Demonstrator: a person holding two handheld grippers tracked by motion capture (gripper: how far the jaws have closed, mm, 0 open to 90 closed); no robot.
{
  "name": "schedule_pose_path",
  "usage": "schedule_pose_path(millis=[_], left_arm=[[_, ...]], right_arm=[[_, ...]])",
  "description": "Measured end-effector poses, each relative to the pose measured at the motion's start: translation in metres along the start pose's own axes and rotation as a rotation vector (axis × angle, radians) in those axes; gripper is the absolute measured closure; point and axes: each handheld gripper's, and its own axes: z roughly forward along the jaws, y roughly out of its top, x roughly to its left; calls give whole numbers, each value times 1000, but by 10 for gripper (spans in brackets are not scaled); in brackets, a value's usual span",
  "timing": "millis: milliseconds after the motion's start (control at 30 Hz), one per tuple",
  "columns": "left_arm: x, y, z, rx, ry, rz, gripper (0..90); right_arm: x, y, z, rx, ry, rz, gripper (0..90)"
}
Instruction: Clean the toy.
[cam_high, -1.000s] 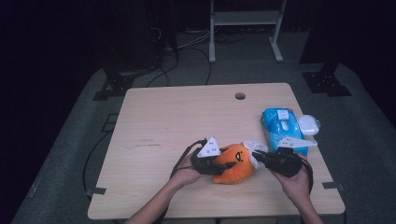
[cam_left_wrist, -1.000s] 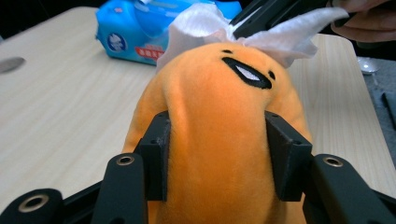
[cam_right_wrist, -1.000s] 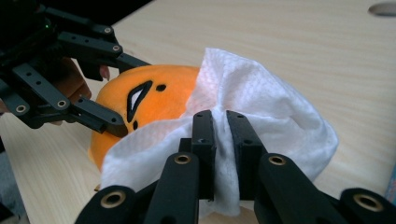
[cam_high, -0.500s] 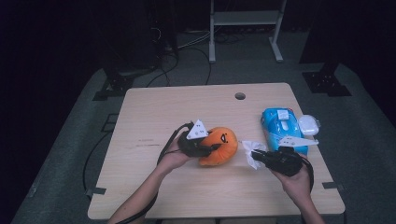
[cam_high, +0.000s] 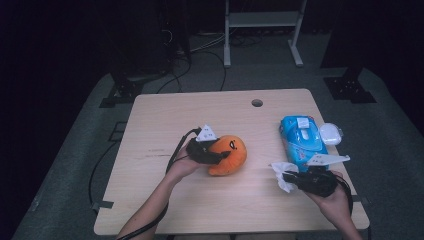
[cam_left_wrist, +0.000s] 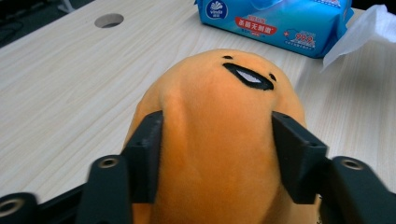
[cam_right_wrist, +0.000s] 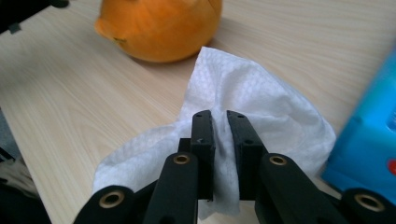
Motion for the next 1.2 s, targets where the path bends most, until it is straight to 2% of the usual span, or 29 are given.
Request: schedule_pose_path(millis=[100, 267, 567, 867, 967, 1200], left_arm=[[1, 2, 0, 0, -6, -29, 277], [1, 5, -7, -25, -11, -49, 202], [3, 6, -22, -57, -9, -69, 154], [5, -10, -50, -77, 27, -83, 135], [6, -18, -60, -75, 37, -99, 125], [7, -33, -72, -62, 61, -105, 117]], right_arm=[[-7, -6, -3, 22, -35, -6, 758], [-18, -17, -4, 46, -58, 8, 694], [-24, -22, -11, -4, -49, 33, 596], [-19, -19, -13, -37, -52, 29, 541], [-18, -18, -13, -47, -50, 28, 530], [-19, -17, -11, -57, -46, 34, 510]])
